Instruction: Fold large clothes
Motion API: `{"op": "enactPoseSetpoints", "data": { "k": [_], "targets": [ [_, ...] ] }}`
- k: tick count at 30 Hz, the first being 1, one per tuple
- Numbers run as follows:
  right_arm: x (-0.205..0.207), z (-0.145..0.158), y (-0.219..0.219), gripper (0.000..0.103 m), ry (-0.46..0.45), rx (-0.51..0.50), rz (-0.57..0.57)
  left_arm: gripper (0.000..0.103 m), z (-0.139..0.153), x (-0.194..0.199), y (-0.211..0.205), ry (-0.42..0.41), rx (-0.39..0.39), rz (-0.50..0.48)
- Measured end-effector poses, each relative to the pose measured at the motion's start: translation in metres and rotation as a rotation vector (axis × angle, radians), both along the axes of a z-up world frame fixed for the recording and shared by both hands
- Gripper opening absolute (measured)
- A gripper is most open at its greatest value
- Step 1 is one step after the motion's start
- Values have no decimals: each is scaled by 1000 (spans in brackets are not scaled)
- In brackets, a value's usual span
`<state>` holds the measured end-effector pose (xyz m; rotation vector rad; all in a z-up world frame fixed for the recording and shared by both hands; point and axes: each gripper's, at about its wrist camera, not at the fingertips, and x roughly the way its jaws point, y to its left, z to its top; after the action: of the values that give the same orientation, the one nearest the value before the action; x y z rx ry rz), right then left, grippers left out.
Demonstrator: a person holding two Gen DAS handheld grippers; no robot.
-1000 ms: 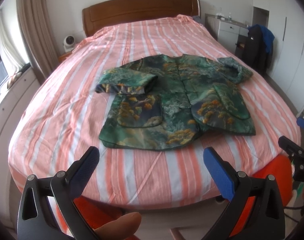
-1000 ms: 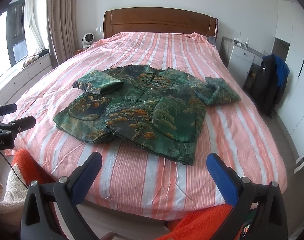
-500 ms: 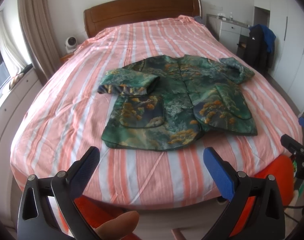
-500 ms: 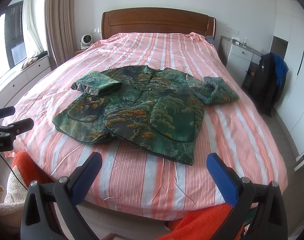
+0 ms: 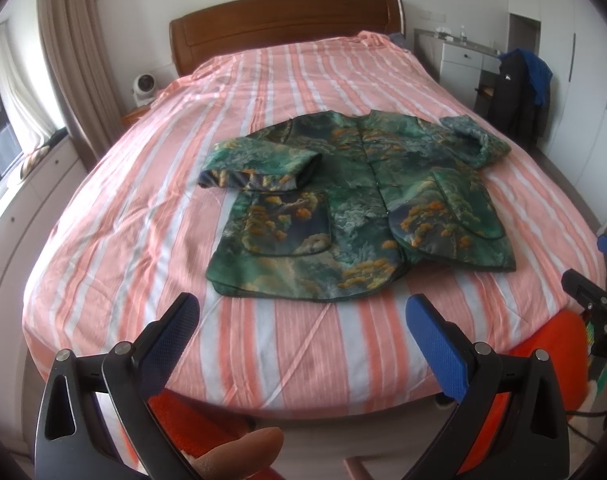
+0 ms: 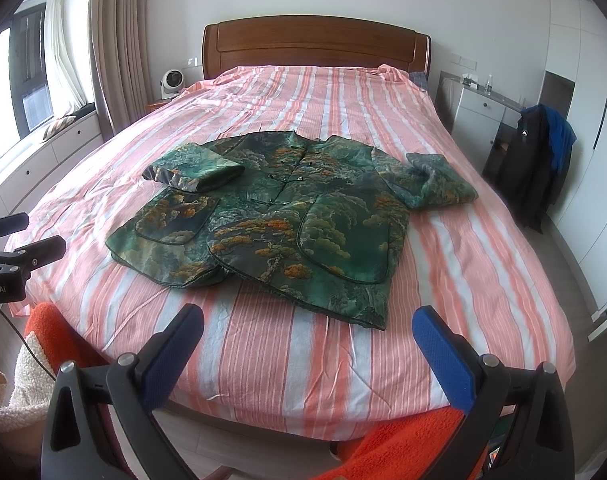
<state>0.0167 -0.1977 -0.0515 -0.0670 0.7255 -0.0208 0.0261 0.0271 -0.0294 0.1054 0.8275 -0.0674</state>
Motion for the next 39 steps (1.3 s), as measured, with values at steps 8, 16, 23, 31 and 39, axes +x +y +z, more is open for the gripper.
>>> {"op": "enactPoseSetpoints", "data": {
  "k": [8,16,23,31,39],
  "targets": [
    [1,-1,-1,103,4,4,-4,103,1,0,3,2,1,3],
    [1,-1,-2,103,5,6,-4,103,-3,2,5,4,9,16],
    [0,-2,-3,103,7,11,-10,103,-8,8,14,12,1,50],
    [4,1,-16,103,-49,61,-7,103,-23,43,51,38,-81,23],
    [70,-67,-126,103,10,315,-54,102,-136,169,150,256,-315,59]
  ]
}}
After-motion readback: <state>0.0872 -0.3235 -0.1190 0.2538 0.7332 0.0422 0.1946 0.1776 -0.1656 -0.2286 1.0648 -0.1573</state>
